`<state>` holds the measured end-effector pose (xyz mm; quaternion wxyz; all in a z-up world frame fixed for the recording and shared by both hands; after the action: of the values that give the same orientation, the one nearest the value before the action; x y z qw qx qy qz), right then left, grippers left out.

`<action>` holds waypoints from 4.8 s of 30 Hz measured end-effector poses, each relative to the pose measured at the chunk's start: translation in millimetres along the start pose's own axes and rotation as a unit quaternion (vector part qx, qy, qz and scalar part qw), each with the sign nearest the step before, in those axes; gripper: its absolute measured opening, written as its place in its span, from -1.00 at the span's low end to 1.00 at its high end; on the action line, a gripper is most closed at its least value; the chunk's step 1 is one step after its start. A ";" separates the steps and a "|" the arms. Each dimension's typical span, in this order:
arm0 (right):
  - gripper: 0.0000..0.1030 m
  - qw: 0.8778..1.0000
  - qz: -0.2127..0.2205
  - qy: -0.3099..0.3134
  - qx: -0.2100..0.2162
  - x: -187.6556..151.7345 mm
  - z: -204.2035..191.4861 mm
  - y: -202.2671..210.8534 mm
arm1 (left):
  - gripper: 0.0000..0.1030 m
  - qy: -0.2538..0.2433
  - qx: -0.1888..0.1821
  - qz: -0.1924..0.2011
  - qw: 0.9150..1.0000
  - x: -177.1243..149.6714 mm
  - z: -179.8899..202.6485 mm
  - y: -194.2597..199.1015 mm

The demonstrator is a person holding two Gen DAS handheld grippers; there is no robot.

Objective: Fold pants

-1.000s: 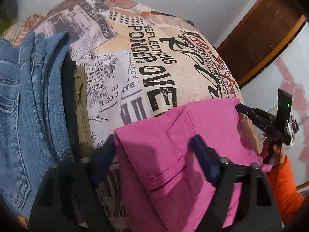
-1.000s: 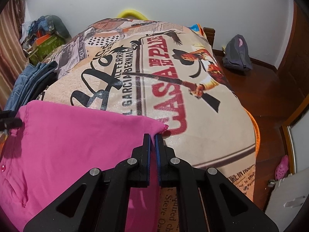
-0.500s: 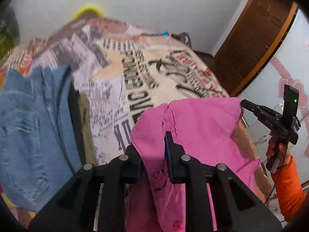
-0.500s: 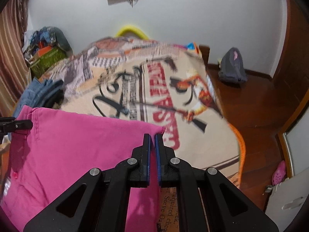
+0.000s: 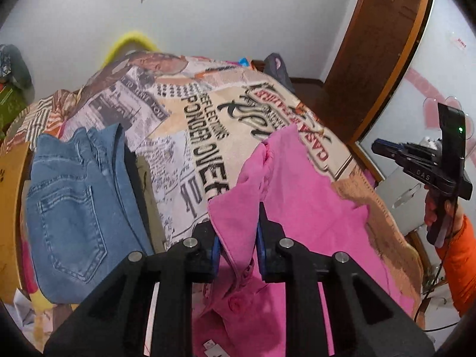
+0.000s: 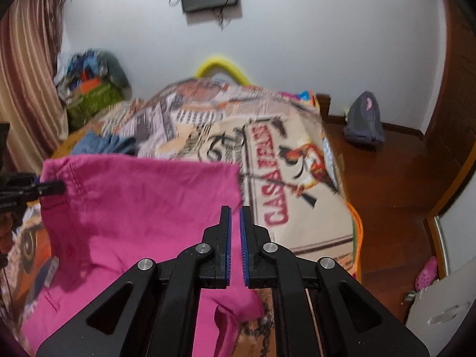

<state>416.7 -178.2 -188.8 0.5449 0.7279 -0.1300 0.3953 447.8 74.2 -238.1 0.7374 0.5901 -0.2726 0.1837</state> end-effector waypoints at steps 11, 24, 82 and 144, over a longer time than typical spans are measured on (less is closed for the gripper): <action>-0.05 0.998 -0.059 0.024 -0.002 14.9 -5.5 -115.2 | -0.46 0.034 0.038 -0.026 0.998 -9.8 -65.9 -59.3; -0.91 0.996 -0.076 0.047 0.004 13.9 -23.0 -177.1 | -0.41 0.088 0.001 -0.035 0.996 -13.9 -97.7 -91.3; -0.89 0.996 -0.042 -0.074 -0.015 -209.1 -43.8 131.7 | -0.58 0.019 0.059 0.010 0.998 -226.8 48.7 159.8; -0.76 0.990 -0.122 -0.064 0.001 -131.7 7.8 -79.6 | -0.92 0.077 0.056 -0.038 0.995 -142.0 -23.7 12.1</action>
<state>383.3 -187.4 -339.0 0.5792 0.7624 -0.0743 0.2789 333.6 107.3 -320.3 0.7286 0.6243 -0.1821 0.2152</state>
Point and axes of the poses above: each gripper's, at about its wrist camera, not at the fingertips, and y roughly against the way its jaws point, z to its right, x to its top, the point moved 9 cm from there along -y, roughly the way its jaws point
